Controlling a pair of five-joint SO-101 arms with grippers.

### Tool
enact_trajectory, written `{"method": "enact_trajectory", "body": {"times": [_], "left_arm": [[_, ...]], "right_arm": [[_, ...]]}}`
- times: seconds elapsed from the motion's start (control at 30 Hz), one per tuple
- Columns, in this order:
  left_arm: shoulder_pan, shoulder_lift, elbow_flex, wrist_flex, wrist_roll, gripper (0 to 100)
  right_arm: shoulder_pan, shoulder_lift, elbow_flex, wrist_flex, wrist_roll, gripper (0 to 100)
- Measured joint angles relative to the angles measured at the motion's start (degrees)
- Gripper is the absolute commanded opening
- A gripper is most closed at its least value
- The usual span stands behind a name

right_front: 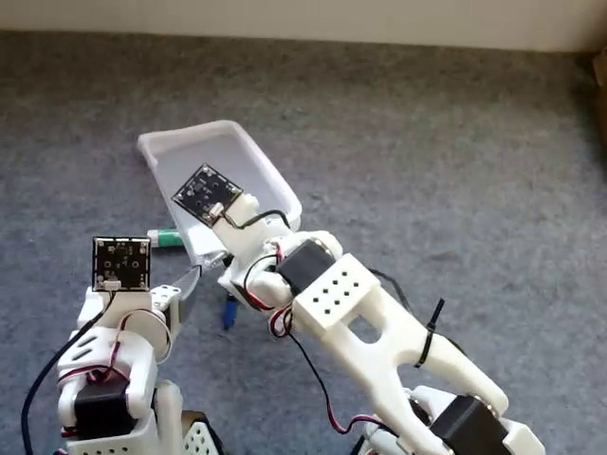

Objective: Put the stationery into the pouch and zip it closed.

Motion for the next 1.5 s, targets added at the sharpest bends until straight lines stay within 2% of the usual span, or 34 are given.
{"method": "enact_trajectory", "body": {"times": [0.2,0.47,0.97,1.2,1.5], "left_arm": [[1.7,0.0,0.7,0.0,1.4,31],[2.0,0.1,7.3,-7.4,1.4,30],[2.4,0.1,7.6,-10.4,1.4,14],[2.5,0.1,7.6,-11.3,1.5,2],[2.5,0.0,6.9,-11.4,1.6,1]], "right_arm": [[0.0,0.0,0.6,-0.8,-0.5,0.5],[0.0,0.0,0.6,0.8,-0.5,0.5],[0.0,0.0,0.6,0.8,-0.5,0.5],[-0.1,-2.7,0.6,3.3,-0.6,0.5],[3.1,-12.3,2.0,6.1,-0.4,0.5]]}}
